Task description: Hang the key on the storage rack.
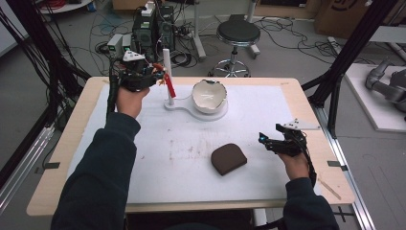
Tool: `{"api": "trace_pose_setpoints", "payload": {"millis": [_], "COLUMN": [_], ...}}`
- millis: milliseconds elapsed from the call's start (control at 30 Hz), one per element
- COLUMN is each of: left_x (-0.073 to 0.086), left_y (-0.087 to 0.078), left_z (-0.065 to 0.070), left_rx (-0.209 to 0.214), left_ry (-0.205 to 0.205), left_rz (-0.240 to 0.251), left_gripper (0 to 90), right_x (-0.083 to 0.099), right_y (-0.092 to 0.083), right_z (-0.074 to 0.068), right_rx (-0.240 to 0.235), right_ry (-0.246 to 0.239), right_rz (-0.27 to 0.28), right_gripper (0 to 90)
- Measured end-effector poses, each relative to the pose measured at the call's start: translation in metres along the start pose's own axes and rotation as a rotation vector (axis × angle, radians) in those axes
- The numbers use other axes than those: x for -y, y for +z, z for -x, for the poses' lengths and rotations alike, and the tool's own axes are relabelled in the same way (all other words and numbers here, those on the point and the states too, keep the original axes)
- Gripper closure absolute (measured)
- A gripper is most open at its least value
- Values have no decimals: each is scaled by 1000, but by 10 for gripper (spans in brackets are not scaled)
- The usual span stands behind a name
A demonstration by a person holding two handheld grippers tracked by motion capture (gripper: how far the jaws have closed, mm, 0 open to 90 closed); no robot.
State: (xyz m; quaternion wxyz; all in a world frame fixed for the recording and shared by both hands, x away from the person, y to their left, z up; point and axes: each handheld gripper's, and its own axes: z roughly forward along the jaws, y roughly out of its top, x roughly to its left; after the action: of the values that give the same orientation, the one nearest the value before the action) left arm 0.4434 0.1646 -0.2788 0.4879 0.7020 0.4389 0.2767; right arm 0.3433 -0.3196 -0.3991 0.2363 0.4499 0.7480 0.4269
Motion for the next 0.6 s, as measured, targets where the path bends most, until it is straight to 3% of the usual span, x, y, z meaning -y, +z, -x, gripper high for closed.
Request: {"api": "trace_pose_setpoints", "payload": {"millis": [67,233,433,600], "left_x": [3,12,37,63], "left_y": [-5,-22,-48,-64], "left_z": [-1,-1,1,0], "left_rx": [0,14,46,68], "left_ry": [-7,-9,15,14], "left_rz": [26,94,153,189], "left_gripper": [587,584,557,442], "right_x": [0,0,0,0], "right_y": [0,0,0,1], "right_z": [0,-1,-1,-1], "right_rx": [0,0,1,0], "right_ry": [-1,-3,-3,-15], "right_rz": [0,-1,-2,-4], "right_gripper": [191,191,191,191]}}
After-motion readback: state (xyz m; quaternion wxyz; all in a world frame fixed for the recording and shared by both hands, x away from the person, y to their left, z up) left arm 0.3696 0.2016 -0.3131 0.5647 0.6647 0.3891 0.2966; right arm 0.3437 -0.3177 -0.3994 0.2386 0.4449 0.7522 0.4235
